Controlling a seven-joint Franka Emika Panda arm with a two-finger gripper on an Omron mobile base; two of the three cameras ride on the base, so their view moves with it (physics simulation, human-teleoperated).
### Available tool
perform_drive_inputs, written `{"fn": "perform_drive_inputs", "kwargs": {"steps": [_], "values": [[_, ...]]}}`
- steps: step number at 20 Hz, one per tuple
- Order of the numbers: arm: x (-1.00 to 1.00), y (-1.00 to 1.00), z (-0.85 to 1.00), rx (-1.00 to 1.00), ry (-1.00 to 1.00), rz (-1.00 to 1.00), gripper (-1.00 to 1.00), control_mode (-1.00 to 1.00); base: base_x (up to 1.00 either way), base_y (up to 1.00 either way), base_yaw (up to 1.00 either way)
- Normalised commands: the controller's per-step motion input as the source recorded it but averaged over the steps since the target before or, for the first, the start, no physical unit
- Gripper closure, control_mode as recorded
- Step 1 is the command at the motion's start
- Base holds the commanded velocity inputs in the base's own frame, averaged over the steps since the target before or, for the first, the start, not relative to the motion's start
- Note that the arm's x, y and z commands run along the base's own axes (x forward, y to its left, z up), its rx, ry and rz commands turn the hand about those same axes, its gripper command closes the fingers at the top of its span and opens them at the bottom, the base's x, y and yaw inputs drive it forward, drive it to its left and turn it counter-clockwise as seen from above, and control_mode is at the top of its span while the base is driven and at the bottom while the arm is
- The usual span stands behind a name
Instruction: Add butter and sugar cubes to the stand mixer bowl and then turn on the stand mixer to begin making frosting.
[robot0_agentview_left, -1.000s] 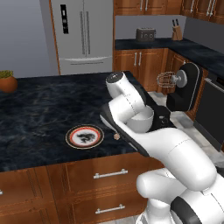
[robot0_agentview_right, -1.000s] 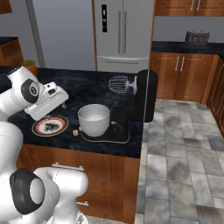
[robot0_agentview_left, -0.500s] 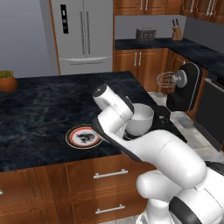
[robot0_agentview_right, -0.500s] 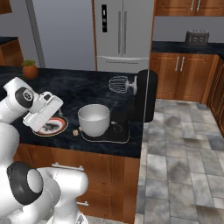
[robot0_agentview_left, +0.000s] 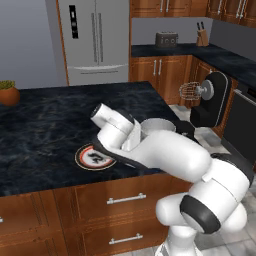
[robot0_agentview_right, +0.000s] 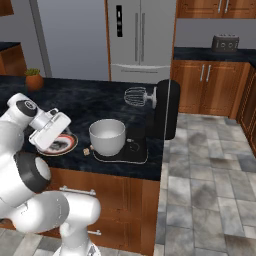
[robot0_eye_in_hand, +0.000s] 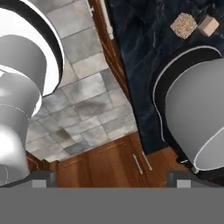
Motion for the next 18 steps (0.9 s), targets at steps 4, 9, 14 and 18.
{"fn": "perform_drive_inputs", "kwargs": {"steps": [4, 9, 14, 18], "values": [[0.21, -0.01, -0.31, -0.19, 0.25, 0.08, -1.0, -1.0, 0.0, 0.0, 0.0], [0.02, 0.0, -0.47, -0.07, 0.05, 0.11, -1.0, -1.0, 0.0, 0.0, 0.0], [0.04, -0.1, -0.26, 0.08, -0.03, 0.12, -1.0, -1.0, 0.0, 0.0, 0.0], [0.27, -0.19, -0.16, 0.11, 0.0, 0.1, -1.0, -1.0, 0.0, 0.0, 0.0]]}}
